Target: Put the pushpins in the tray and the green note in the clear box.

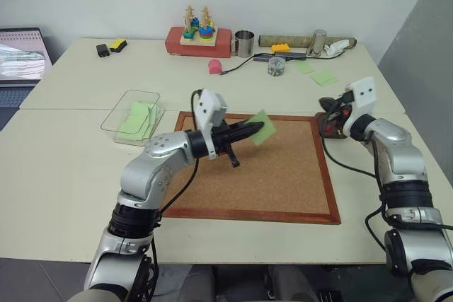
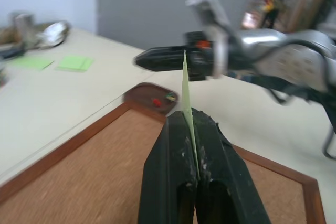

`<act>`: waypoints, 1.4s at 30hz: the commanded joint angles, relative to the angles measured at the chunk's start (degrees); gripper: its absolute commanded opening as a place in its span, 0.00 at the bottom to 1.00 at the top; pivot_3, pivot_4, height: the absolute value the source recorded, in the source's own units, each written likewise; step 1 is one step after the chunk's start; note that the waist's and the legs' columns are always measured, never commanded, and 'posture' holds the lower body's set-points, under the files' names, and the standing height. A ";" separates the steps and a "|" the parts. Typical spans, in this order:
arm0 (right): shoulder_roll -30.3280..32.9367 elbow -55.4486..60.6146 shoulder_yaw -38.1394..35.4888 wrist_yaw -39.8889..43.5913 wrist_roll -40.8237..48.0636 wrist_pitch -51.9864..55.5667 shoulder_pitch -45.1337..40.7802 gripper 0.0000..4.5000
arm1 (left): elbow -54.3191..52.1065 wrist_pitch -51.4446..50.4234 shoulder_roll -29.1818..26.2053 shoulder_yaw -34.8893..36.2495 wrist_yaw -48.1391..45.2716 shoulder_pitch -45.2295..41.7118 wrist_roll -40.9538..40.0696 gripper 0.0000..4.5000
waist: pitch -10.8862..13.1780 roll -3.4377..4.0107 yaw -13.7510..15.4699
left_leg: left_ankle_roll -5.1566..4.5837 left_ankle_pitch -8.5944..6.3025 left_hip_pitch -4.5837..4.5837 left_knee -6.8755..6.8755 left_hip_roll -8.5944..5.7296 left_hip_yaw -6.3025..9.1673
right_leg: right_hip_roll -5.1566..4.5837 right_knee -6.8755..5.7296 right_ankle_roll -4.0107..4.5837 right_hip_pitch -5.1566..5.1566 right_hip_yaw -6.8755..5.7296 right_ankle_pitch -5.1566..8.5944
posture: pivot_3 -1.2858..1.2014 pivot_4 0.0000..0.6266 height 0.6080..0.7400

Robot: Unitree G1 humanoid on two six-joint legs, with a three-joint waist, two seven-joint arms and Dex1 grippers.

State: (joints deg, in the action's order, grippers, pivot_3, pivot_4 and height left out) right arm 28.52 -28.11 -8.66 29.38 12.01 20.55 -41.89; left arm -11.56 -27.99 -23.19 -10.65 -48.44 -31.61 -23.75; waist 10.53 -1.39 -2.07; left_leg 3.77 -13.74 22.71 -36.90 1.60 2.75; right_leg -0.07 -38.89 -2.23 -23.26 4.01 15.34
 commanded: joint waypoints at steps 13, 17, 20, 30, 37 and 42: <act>1.08 -14.24 -2.73 -0.33 1.53 3.61 -7.02 0.14 | 0.25 7.27 -0.53 -2.63 -1.62 3.01 6.14 0.00 | 0.03 0.04 -1.03 | -0.01 -0.01 0.07 -0.03 0.01 -0.02 | 0.01 0.02 -0.01 -0.03 0.01 0.01 | 0.52 0.24 1.00; 1.35 -15.38 -3.12 -0.43 1.29 3.08 -7.23 0.35 | 0.44 7.28 -0.34 -2.54 -1.55 2.74 6.18 0.00 | 0.03 0.04 -1.06 | -0.01 -0.01 0.06 -0.03 0.01 -0.02 | 0.01 0.02 -0.01 -0.03 0.01 0.01 | 0.52 0.24 1.00; 1.59 -15.81 -3.49 -0.35 1.44 2.66 -7.31 0.50 | 0.70 7.46 -0.32 -2.49 -1.51 2.53 6.34 0.00 | 0.03 0.04 -1.09 | -0.01 -0.01 0.07 -0.03 0.01 -0.02 | 0.01 0.02 -0.01 -0.03 0.01 0.01 | 0.52 0.24 1.00; 2.37 -11.28 -3.28 2.50 1.39 0.37 -5.87 0.96 | 2.25 7.42 -0.74 -0.75 -1.12 1.63 6.03 0.00 | 0.03 0.04 -1.10 | -0.01 -0.01 0.06 -0.03 0.01 -0.02 | 0.01 0.01 -0.02 -0.03 0.01 0.01 | 0.52 0.24 1.00; 1.79 9.53 -1.72 12.41 6.70 2.11 1.60 0.96 | 4.12 5.63 -1.41 5.20 2.16 0.81 4.97 0.00 | 0.03 0.05 -1.05 | -0.01 -0.01 0.08 -0.03 0.02 0.04 | 0.01 0.01 -0.03 -0.03 -0.05 0.01 | 0.52 0.24 1.00; 1.95 27.63 1.06 18.17 12.60 6.59 8.30 0.96 | 7.49 4.91 -1.44 13.78 13.12 -0.53 7.15 0.00 | 0.04 0.06 -0.99 | -0.01 -0.01 0.10 -0.04 0.03 0.10 | 0.02 0.00 -0.04 -0.03 -0.10 0.02 | 0.52 0.24 1.00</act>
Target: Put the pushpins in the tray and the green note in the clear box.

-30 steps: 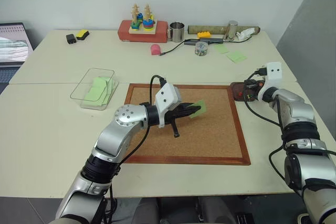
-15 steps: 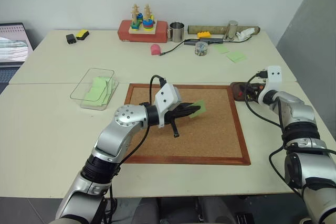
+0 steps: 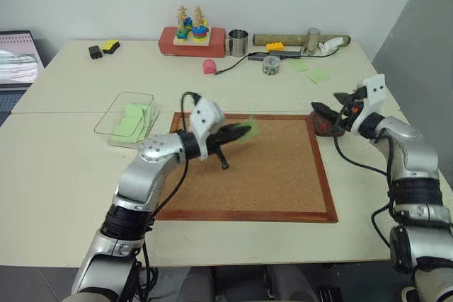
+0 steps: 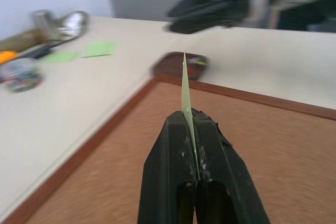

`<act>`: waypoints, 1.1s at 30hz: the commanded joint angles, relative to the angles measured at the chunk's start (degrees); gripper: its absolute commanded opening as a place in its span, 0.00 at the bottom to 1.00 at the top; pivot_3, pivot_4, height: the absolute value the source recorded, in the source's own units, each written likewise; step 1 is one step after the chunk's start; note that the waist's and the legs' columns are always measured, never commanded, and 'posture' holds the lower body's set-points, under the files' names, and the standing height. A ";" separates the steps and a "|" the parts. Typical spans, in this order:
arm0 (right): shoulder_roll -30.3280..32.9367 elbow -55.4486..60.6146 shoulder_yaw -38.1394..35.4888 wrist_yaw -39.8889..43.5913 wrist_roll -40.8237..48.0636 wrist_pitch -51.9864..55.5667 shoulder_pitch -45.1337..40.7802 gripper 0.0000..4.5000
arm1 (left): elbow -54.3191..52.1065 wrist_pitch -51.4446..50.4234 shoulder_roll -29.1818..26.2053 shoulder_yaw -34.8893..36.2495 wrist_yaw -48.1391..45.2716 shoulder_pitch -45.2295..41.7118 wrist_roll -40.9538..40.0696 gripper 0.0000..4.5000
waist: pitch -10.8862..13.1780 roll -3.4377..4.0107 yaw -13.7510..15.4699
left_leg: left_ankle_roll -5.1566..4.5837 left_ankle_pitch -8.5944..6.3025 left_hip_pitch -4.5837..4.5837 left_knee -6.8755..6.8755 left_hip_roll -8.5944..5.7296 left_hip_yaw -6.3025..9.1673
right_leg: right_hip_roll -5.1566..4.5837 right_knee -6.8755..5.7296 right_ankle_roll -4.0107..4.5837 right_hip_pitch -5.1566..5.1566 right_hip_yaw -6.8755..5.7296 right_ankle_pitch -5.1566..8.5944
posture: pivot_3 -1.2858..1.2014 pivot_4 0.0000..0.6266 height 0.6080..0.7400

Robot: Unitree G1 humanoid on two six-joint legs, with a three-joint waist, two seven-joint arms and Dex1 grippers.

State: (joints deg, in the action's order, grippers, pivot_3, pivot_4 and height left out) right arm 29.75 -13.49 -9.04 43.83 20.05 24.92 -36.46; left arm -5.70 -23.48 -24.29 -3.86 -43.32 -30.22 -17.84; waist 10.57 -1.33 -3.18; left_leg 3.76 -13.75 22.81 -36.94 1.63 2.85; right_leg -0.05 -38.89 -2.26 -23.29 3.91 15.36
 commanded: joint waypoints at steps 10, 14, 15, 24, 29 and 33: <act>-3.75 35.42 6.81 0.30 16.82 15.13 3.54 0.96 | 16.40 5.03 -6.62 25.28 34.87 -4.44 9.25 0.00 | 0.02 0.00 0.41 | 0.00 0.00 0.03 -0.01 0.01 0.14 | -0.04 -0.01 0.00 -0.01 -0.15 0.00 | 0.52 0.24 1.00; -5.58 35.95 7.60 -1.47 18.19 16.42 1.68 0.96 | 16.85 4.07 -5.65 26.99 38.82 -3.47 9.26 0.00 | 0.05 -0.12 1.62 | 0.01 0.00 0.10 -0.06 -0.02 0.19 | -0.09 0.01 0.00 -0.01 -0.24 -0.01 | 0.52 0.24 1.00; -5.70 35.86 7.71 -1.59 18.45 16.55 1.47 0.96 | 16.82 3.84 -5.36 26.98 39.21 -3.07 9.17 0.00 | 0.04 -0.13 1.76 | 0.01 0.00 0.12 -0.07 -0.03 0.21 | -0.11 0.01 0.00 -0.01 -0.28 -0.02 | 0.52 0.24 1.00; -5.39 34.59 8.04 -1.78 17.85 16.16 1.67 0.97 | 16.26 1.60 -3.19 26.57 35.92 -2.10 4.81 0.38 | 0.04 -0.14 1.40 | 0.01 0.00 0.10 -0.04 0.01 0.25 | -0.08 -0.02 0.01 -0.01 -0.32 -0.02 | 0.52 0.24 1.00; -4.96 34.44 7.67 -2.06 17.53 15.93 1.78 0.97 | 17.82 2.30 -3.51 26.50 35.45 -2.77 4.90 0.57 | 0.04 -0.14 1.36 | 0.01 0.00 0.09 -0.03 0.00 0.24 | -0.08 -0.02 0.01 -0.01 -0.31 -0.02 | 0.52 0.24 1.00; -4.08 34.38 7.03 -2.13 17.35 15.73 2.07 0.97 | 17.83 2.49 -4.19 25.90 33.40 -3.37 4.66 0.74 | 0.04 -0.14 1.35 | 0.01 0.00 0.09 -0.03 0.00 0.24 | -0.08 -0.02 0.01 -0.01 -0.31 -0.02 | 0.52 0.24 1.00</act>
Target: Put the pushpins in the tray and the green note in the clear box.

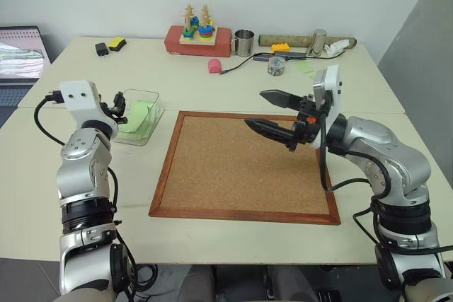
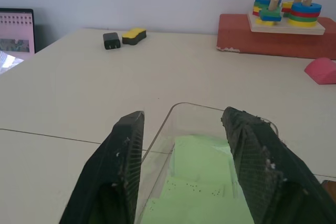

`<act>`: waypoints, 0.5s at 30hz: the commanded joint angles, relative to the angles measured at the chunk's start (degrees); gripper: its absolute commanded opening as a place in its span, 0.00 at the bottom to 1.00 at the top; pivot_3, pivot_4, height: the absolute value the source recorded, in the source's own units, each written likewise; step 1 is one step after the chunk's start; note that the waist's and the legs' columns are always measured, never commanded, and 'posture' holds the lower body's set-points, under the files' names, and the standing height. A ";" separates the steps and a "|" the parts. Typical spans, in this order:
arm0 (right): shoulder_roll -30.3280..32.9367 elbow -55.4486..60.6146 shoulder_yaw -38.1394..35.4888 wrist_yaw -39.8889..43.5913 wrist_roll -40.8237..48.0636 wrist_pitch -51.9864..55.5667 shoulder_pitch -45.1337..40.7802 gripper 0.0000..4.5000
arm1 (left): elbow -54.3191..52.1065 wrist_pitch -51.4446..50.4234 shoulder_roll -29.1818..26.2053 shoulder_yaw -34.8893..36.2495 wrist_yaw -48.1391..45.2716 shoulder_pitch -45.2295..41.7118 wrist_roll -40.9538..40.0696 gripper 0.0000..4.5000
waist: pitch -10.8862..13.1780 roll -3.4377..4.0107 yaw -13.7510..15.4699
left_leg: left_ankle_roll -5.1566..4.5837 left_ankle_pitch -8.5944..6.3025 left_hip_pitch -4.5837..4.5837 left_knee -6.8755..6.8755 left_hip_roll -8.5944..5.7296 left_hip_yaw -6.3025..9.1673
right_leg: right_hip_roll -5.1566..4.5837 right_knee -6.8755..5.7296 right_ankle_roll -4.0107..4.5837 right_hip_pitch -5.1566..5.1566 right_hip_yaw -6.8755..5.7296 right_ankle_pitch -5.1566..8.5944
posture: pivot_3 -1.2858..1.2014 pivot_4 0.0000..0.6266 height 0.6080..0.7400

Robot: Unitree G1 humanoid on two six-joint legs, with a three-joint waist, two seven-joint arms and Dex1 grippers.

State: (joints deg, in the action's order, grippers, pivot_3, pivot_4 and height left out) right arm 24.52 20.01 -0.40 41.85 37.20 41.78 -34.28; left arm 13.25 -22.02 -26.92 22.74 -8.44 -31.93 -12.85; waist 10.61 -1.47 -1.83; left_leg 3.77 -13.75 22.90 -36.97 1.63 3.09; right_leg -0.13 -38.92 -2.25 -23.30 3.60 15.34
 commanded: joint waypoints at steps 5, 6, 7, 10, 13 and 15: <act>4.94 -1.20 -1.65 0.90 -2.52 -2.64 0.84 0.97 | -6.47 -0.38 -4.62 -6.44 -15.32 -0.50 -3.86 0.96 | 0.00 0.00 0.11 | 0.00 0.00 0.01 0.01 -0.01 0.00 | 0.00 0.01 0.00 0.00 0.00 0.00 | 0.52 0.24 1.00; 5.95 -1.99 -1.61 1.31 -3.31 -3.30 1.27 0.97 | -8.47 -2.34 -5.20 -7.46 -18.80 -0.05 -5.99 0.99 | 0.00 -0.01 0.22 | 0.00 0.00 0.02 0.01 -0.01 0.00 | 0.00 0.03 0.00 0.00 -0.01 0.00 | 0.52 0.24 1.00; 6.82 -2.75 -1.68 1.68 -3.89 -3.84 1.69 0.97 | -10.29 -4.24 -6.18 -8.60 -21.90 0.61 -7.41 0.99 | 0.00 -0.01 0.25 | 0.00 0.00 0.03 0.01 -0.04 -0.01 | -0.03 0.05 0.00 0.01 -0.01 0.00 | 0.52 0.24 1.00; 10.25 -4.65 -2.13 3.82 -5.40 -4.97 3.83 0.97 | -15.43 -8.64 -11.60 -13.02 -31.58 4.30 -9.04 0.99 | 0.01 -0.01 -0.12 | 0.00 0.00 0.01 0.01 -0.04 -0.08 | -0.04 0.05 0.00 0.01 0.06 0.00 | 0.52 0.24 1.00; 14.38 -6.29 -1.70 5.78 -7.79 -5.85 6.45 0.97 | -17.76 -9.75 -15.52 -14.53 -37.10 7.53 -10.13 0.99 | 0.02 0.01 -0.68 | -0.01 -0.01 -0.07 0.12 0.01 -0.15 | 0.01 0.06 0.04 -0.01 0.13 0.04 | 0.52 0.24 1.00; 15.54 -7.03 -2.31 5.86 -8.21 -5.83 7.95 0.97 | -18.91 -11.39 -16.64 -14.63 -38.92 9.17 -11.23 0.99 | 0.02 0.01 -0.88 | -0.01 -0.01 -0.06 0.13 0.06 -0.13 | 0.08 0.03 0.06 -0.06 0.11 0.06 | 0.52 0.24 1.00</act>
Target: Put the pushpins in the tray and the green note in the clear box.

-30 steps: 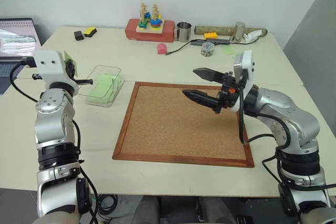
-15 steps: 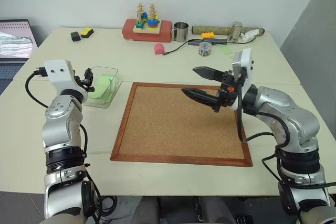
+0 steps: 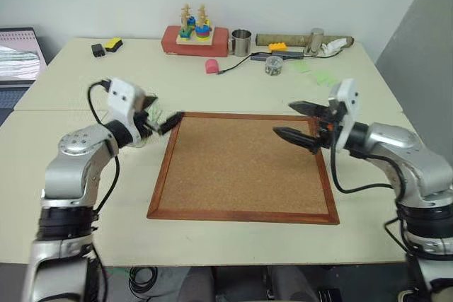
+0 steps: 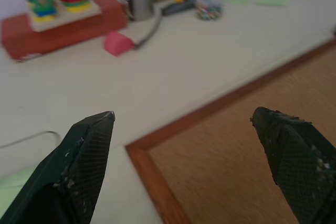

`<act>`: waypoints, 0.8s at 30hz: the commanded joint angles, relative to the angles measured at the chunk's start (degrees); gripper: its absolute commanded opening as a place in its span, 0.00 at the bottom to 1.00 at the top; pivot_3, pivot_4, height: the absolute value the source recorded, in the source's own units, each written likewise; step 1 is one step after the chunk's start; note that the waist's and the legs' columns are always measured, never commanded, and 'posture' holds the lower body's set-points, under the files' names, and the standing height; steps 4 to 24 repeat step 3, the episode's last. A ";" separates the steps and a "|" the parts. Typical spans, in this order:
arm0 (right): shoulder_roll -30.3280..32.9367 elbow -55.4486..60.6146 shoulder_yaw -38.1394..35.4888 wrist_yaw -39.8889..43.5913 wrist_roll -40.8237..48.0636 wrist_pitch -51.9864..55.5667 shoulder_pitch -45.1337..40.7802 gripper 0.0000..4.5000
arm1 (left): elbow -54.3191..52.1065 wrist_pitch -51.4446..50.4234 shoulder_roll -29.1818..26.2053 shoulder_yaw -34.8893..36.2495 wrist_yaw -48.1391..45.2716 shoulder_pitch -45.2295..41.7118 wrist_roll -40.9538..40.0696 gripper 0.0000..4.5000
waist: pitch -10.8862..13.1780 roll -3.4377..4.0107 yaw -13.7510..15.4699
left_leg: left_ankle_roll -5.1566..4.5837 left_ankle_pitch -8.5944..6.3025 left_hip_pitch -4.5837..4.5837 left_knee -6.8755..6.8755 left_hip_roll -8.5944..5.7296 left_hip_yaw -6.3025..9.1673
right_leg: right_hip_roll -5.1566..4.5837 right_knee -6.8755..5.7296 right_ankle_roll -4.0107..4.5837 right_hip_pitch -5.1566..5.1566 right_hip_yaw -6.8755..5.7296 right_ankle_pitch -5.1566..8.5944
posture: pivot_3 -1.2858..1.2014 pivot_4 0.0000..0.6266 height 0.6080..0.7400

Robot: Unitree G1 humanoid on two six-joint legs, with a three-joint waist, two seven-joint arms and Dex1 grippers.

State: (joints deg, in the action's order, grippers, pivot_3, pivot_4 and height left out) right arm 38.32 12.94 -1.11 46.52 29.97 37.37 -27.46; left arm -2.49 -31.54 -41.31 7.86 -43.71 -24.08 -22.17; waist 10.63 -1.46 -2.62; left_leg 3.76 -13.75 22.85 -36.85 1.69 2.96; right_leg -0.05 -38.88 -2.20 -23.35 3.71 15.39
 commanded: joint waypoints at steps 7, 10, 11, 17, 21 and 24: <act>2.17 -0.20 -2.40 0.98 -1.21 -1.82 3.06 0.97 | -5.27 -1.33 -3.70 -1.15 -6.41 4.53 -1.32 0.99 | 0.00 0.00 -0.27 | 0.00 0.00 0.00 -0.02 0.01 0.00 | 0.02 -0.04 -0.18 0.00 0.01 0.12 | 0.52 0.24 1.00; 2.17 -0.20 -2.40 0.98 -1.21 -1.82 3.06 0.97 | -5.27 -1.33 -3.70 -1.15 -6.41 4.53 -1.32 0.99 | 0.00 0.00 -0.27 | 0.00 0.00 0.00 -0.02 0.01 0.00 | 0.02 -0.04 -0.18 0.00 0.01 0.12 | 0.52 0.24 1.00; 2.17 -0.20 -2.40 0.98 -1.21 -1.82 3.06 0.97 | -5.27 -1.33 -3.70 -1.15 -6.41 4.53 -1.32 0.99 | 0.00 0.00 -0.27 | 0.00 0.00 0.00 -0.02 0.01 0.00 | 0.02 -0.04 -0.18 0.00 0.01 0.12 | 0.52 0.24 1.00; 2.17 -0.20 -2.40 0.98 -1.21 -1.82 3.06 0.97 | -5.27 -1.33 -3.70 -1.15 -6.41 4.53 -1.32 0.99 | 0.00 0.00 -0.27 | 0.00 0.00 0.00 -0.02 0.01 0.00 | 0.02 -0.04 -0.18 0.00 0.01 0.12 | 0.52 0.24 1.00; 2.17 -0.20 -2.40 0.98 -1.21 -1.82 3.06 0.97 | -5.27 -1.33 -3.70 -1.15 -6.41 4.53 -1.32 0.99 | 0.00 0.00 -0.27 | 0.00 0.00 0.00 -0.02 0.01 0.00 | 0.02 -0.04 -0.18 0.00 0.01 0.12 | 0.52 0.24 1.00; 2.17 -0.20 -2.40 0.98 -1.21 -1.82 3.06 0.97 | -5.27 -1.33 -3.70 -1.15 -6.41 4.53 -1.32 0.99 | 0.00 0.00 -0.27 | 0.00 0.00 0.00 -0.02 0.01 0.00 | 0.02 -0.04 -0.18 0.00 0.01 0.12 | 0.52 0.24 1.00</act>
